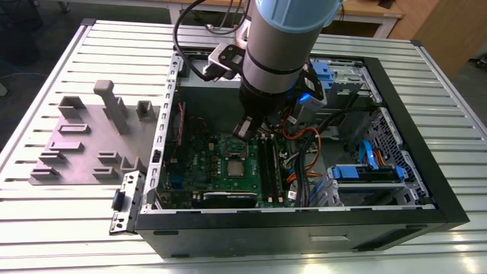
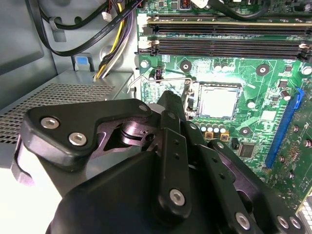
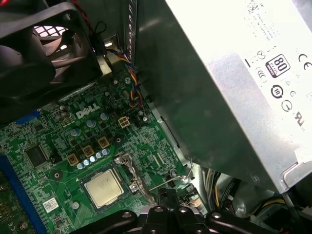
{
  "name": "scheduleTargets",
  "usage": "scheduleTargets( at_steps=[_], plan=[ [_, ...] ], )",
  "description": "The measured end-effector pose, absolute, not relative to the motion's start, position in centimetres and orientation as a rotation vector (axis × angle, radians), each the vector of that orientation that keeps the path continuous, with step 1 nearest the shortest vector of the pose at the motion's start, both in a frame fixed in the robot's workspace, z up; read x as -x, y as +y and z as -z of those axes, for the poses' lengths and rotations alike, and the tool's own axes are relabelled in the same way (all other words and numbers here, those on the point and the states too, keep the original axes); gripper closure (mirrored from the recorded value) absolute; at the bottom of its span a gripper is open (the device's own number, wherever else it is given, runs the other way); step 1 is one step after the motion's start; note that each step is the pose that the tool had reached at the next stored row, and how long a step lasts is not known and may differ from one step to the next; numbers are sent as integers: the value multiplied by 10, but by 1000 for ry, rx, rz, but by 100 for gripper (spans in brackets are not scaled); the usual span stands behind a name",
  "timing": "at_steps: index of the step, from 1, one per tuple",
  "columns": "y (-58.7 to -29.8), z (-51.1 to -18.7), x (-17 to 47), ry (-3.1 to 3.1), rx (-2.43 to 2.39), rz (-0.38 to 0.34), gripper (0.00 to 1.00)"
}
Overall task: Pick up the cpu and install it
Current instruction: 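Close the cpu cover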
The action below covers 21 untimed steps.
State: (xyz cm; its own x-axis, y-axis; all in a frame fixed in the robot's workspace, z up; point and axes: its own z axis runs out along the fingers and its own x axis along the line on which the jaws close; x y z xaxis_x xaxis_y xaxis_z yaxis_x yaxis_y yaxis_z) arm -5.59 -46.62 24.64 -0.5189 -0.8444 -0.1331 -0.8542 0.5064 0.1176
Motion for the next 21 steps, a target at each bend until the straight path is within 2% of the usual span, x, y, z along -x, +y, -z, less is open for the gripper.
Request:
scheduleTargets(
  at_steps=[21],
  plan=[
    [-476,-246,56,2675,1510,-260,89]
  ],
)
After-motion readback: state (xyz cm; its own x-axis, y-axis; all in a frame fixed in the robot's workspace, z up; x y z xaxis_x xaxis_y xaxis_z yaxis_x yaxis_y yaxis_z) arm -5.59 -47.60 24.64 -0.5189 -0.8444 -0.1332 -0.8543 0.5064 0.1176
